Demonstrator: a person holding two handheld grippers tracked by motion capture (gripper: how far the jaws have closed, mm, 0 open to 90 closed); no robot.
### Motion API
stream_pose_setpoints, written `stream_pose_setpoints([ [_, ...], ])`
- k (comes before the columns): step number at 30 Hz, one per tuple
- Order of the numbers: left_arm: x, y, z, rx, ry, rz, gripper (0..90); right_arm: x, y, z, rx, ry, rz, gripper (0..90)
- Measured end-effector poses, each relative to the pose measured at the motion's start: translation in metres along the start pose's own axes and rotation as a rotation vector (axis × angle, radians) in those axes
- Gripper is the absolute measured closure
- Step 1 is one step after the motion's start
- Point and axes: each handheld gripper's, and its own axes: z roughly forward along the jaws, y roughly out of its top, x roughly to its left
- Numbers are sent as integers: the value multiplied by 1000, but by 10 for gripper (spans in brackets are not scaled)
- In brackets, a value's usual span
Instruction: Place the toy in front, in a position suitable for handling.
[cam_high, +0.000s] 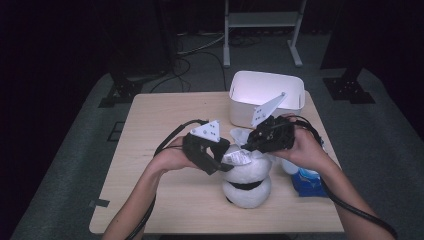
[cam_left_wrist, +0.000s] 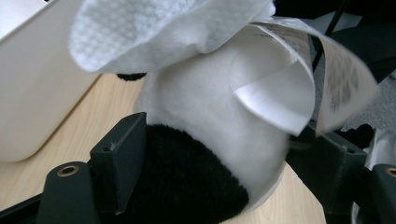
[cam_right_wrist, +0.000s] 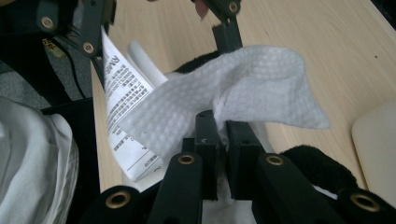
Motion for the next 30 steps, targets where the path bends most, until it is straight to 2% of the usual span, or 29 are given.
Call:
stream_pose_setpoints([
  [9, 3, -2, -1, 15, 23, -25, 186, -4, -18, -11, 5, -39, 30, 836],
  [14, 5, -8, 10, 18, -1, -48, 170, -6, -30, -18, 5, -46, 53, 837],
  [17, 6, -9, 17, 3, -18, -81, 135, -7, -35, -21, 3, -41, 62, 837],
  [22, 9, -13, 25, 15, -32, -115, 95, -6, -42, -23, -1, -36, 71, 839],
  [25, 10, -16, 31, 28, -54, -133, 86, -6, -44, -24, -4, -24, 76, 839],
  [30, 11, -23, 50, 14, -104, -164, 83, -5, -44, -23, -3, -8, 73, 840],
])
